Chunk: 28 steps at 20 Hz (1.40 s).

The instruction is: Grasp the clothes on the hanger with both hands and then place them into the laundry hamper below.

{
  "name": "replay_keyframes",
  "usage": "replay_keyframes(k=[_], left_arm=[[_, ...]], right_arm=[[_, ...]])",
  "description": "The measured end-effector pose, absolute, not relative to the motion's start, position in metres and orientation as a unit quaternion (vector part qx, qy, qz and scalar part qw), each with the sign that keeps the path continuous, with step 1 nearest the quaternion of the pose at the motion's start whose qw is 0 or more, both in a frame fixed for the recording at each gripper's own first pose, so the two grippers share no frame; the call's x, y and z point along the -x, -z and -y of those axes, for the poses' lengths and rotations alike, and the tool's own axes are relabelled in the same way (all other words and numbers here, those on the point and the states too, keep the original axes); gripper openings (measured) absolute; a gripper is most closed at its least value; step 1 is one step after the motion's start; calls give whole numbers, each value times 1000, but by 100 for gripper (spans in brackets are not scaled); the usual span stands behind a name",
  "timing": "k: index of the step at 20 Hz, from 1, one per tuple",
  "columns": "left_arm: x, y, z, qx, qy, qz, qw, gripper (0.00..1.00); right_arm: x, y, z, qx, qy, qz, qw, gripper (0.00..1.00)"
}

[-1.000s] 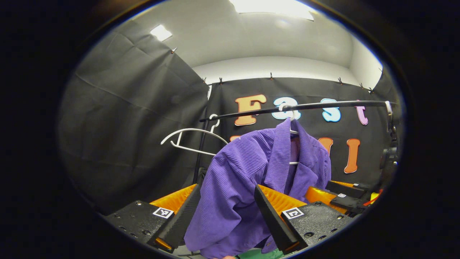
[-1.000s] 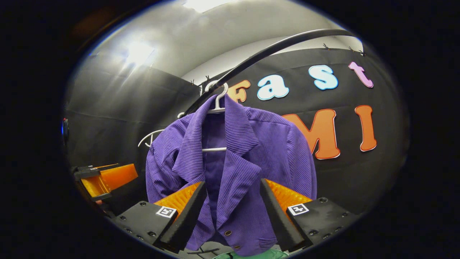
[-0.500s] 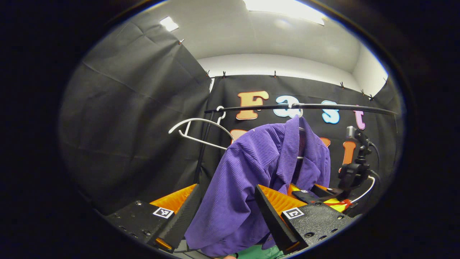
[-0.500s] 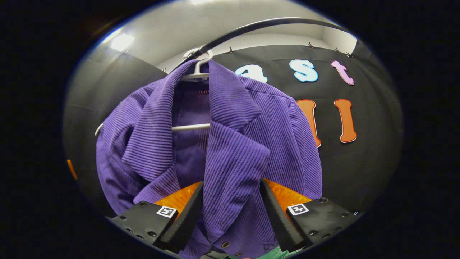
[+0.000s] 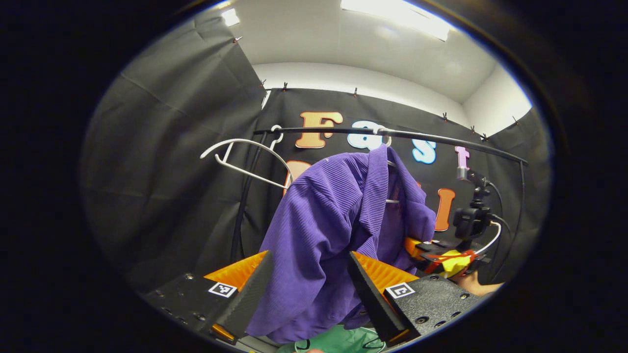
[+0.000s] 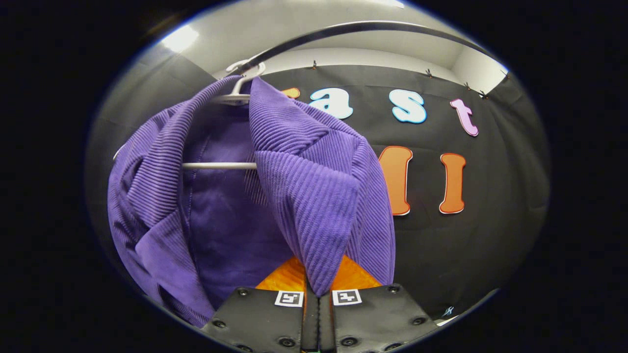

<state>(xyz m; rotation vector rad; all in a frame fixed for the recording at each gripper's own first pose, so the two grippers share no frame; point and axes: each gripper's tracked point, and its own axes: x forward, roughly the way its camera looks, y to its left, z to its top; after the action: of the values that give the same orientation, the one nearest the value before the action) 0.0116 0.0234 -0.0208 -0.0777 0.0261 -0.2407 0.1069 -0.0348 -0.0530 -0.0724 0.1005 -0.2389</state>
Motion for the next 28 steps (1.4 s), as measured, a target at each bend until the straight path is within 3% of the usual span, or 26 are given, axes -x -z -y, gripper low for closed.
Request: replay_keyframes(k=[1, 2, 4, 5, 11, 12, 14, 18, 19, 20, 24, 26, 28], left_arm=[[-11, 23, -15, 40, 118, -14, 992, 92], [-11, 26, -5, 42, 114, -16, 992, 95], [-14, 32, 21, 51, 110, -21, 992, 95], [-16, 35, 36, 55, 109, -20, 992, 95], [-47, 50, 107, 36, 91, 1, 995, 95], [-54, 52, 105, 29, 61, 15, 998, 91], [-71, 57, 100, 8, 20, 42, 999, 91], [-102, 91, 100, -36, -10, 35, 999, 91], [-106, 98, 95, -42, -22, 30, 998, 95], [-110, 103, 89, -46, -30, 24, 998, 91], [-105, 107, 56, -47, -55, 10, 997, 91], [-95, 99, 45, -59, -51, 11, 997, 78], [-81, 82, 41, -72, -25, 8, 997, 42]], right_arm=[[-98, 43, 36, 43, 107, -41, 992, 14], [-91, 32, 39, 47, 95, -31, 994, 8], [-81, 13, 39, 35, 62, -11, 997, 14], [-79, 6, 41, 25, 47, -3, 999, 8], [-49, -25, 42, -13, -40, 33, 999, 8], [-45, -29, 41, -16, -54, 40, 998, 8], [-39, -38, 39, -23, -71, 55, 996, 8], [-33, -47, 41, -37, -84, 73, 993, 8], [-32, -48, 43, -37, -84, 75, 993, 8], [-32, -49, 44, -36, -84, 76, 993, 8], [-33, -45, 47, -43, -83, 74, 993, 8], [-34, -44, 49, -47, -78, 79, 993, 8], [-35, -44, 46, -53, -78, 84, 992, 8]])
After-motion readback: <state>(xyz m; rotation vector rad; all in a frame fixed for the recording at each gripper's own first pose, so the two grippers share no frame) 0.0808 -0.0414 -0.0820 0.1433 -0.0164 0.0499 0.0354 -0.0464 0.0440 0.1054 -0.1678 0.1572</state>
